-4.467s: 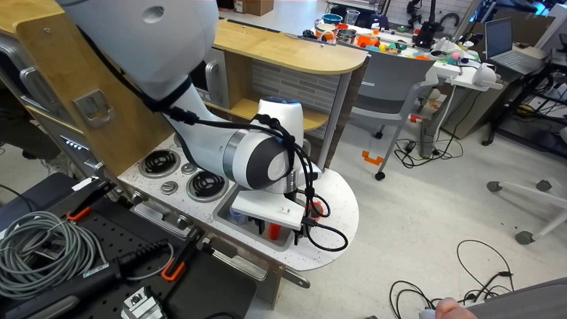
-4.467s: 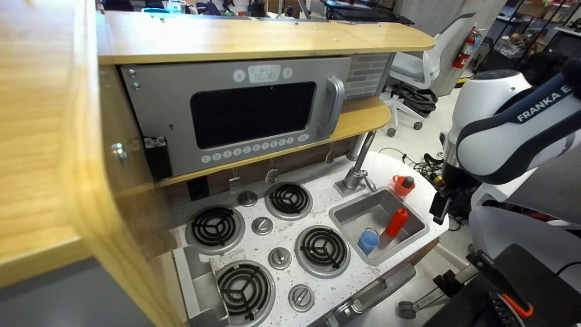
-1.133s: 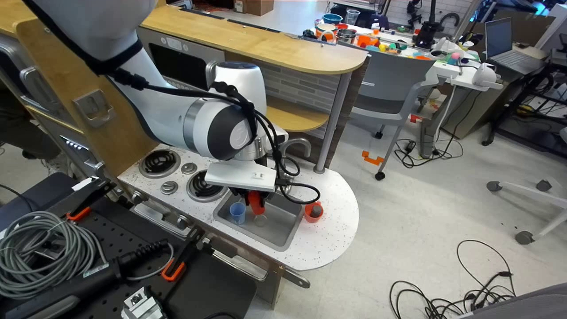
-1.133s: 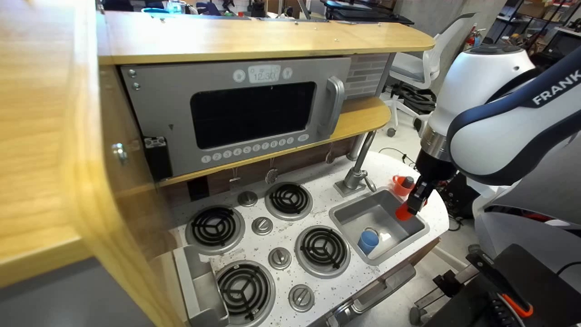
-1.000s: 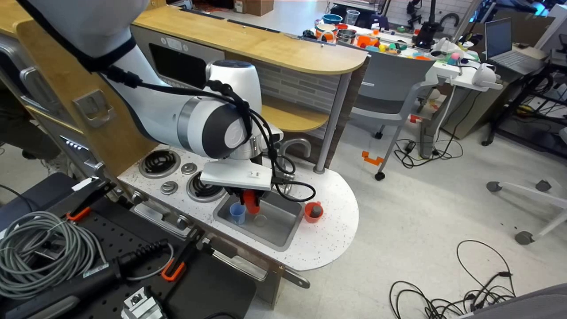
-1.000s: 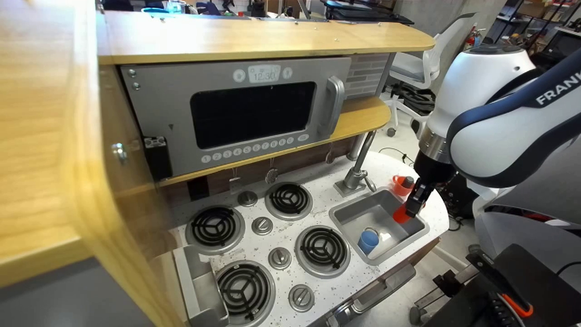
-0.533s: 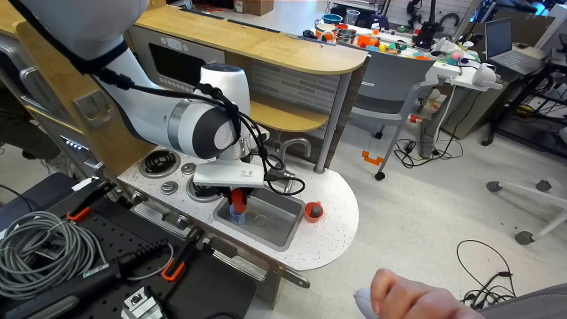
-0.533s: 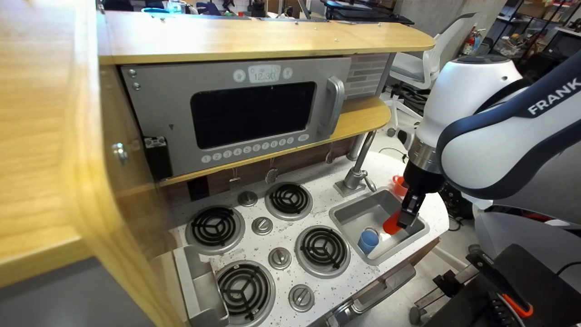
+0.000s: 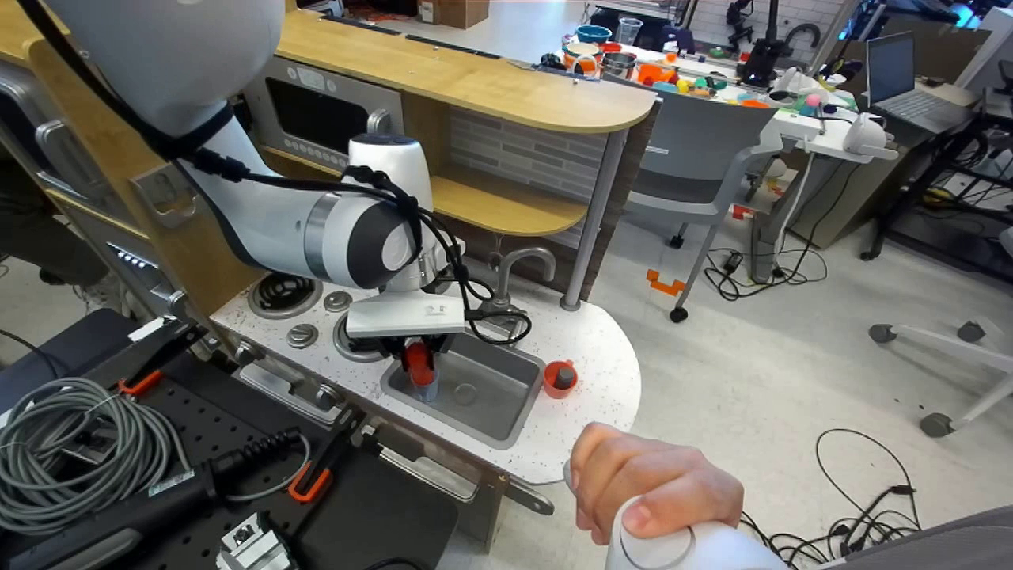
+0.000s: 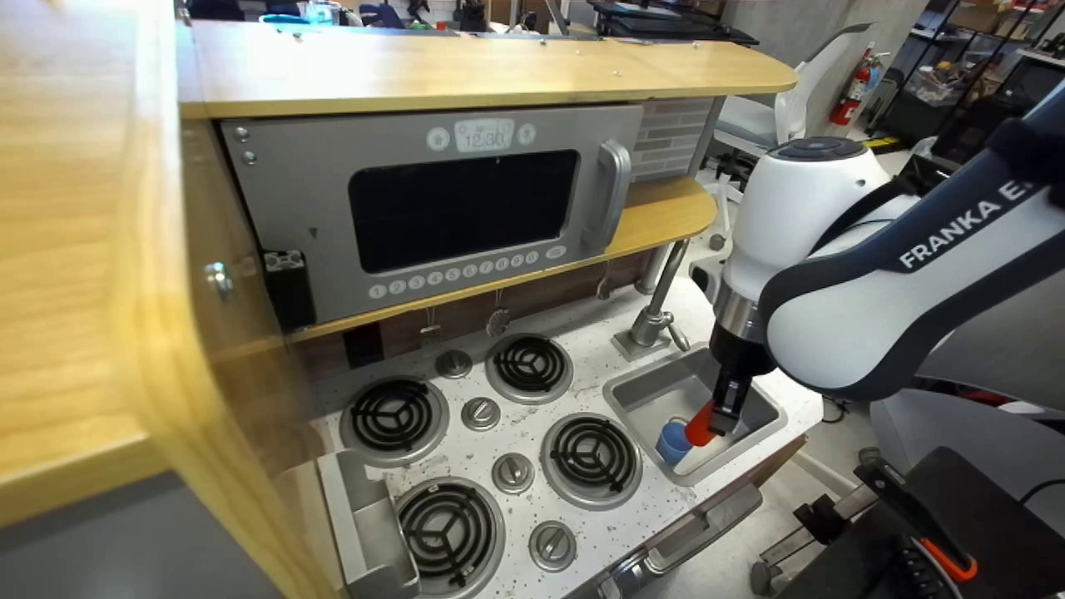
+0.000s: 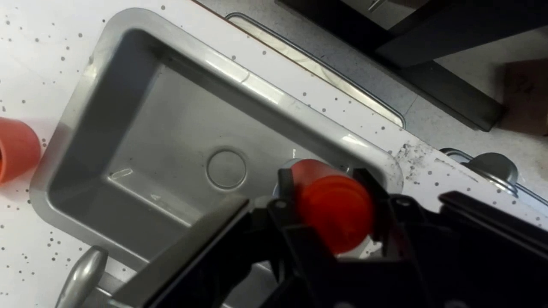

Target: Put the sauce bottle in the blue cup

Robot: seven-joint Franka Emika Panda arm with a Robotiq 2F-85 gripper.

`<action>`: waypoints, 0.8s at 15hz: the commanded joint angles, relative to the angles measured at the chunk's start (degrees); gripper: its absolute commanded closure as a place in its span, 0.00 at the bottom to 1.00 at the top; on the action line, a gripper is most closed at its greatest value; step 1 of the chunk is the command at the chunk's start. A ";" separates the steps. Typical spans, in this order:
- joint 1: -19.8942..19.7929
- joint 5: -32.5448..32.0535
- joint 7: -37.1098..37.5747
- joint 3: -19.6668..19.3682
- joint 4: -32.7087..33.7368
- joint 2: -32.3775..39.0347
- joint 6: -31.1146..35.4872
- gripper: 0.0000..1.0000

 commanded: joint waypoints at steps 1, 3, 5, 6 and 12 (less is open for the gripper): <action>3.92 -2.61 2.26 -2.20 3.10 3.04 0.89 0.87; 5.25 -3.34 2.91 -2.60 4.04 3.89 0.87 0.87; 6.34 -3.96 3.64 -3.04 4.86 4.43 0.75 0.87; 6.81 -4.25 4.09 -3.38 5.21 4.68 0.79 0.87; 7.36 -4.33 5.15 -4.71 7.65 7.24 -0.18 0.87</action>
